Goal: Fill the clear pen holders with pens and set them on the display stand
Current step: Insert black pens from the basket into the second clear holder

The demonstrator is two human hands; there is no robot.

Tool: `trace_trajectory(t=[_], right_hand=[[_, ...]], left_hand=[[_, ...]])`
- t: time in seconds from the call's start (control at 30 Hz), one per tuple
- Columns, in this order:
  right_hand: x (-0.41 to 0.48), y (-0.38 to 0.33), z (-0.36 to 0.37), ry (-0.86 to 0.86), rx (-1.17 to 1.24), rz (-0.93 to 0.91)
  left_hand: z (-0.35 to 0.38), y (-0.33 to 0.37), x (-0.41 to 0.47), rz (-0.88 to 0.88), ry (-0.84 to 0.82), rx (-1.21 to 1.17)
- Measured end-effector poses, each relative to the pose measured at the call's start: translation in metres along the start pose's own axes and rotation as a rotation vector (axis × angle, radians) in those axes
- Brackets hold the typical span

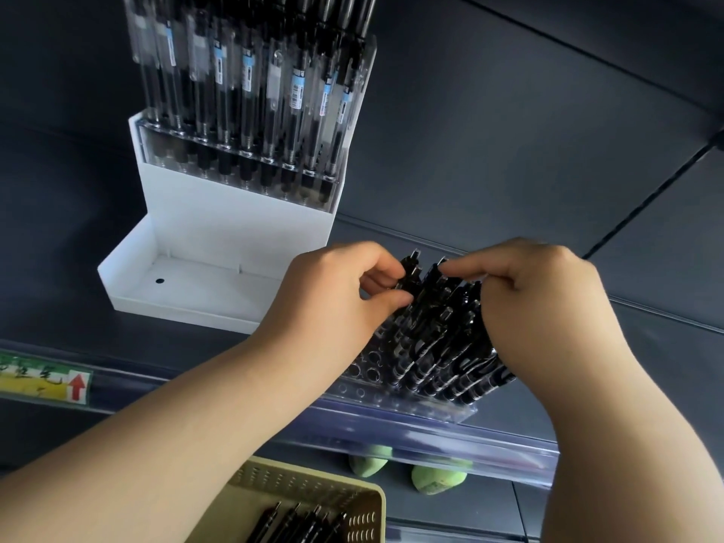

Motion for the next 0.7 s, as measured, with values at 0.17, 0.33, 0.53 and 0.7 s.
trace_trajectory(t=[0.17, 0.33, 0.53, 0.7], right_hand=[[0.000, -0.001, 0.002, 0.038, -0.091, -0.058], [-0.011, -0.014, -0.001, 0.089, -0.074, -0.132], [-0.046, -0.039, 0.042, 0.015, -0.119, -0.323], [-0.079, -0.041, 0.101, -0.335, -0.195, -0.399]], left_hand=[[-0.009, -0.001, -0.006, 0.010, 0.015, 0.051], [-0.026, -0.005, -0.024, 0.052, 0.000, 0.205], [-0.046, -0.015, -0.072, 0.121, -0.204, 0.652], [-0.060, -0.028, -0.120, -0.114, -0.407, 0.739]])
Point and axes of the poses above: each hand's wrist, its own x-axis towards the middle knuckle, its own z-axis out of the palm, y = z × x, the point moved 2 cm from there along x, towards the middle knuckle, and after that the axes turned 13 degrees about -y, right-handed, at the moved point
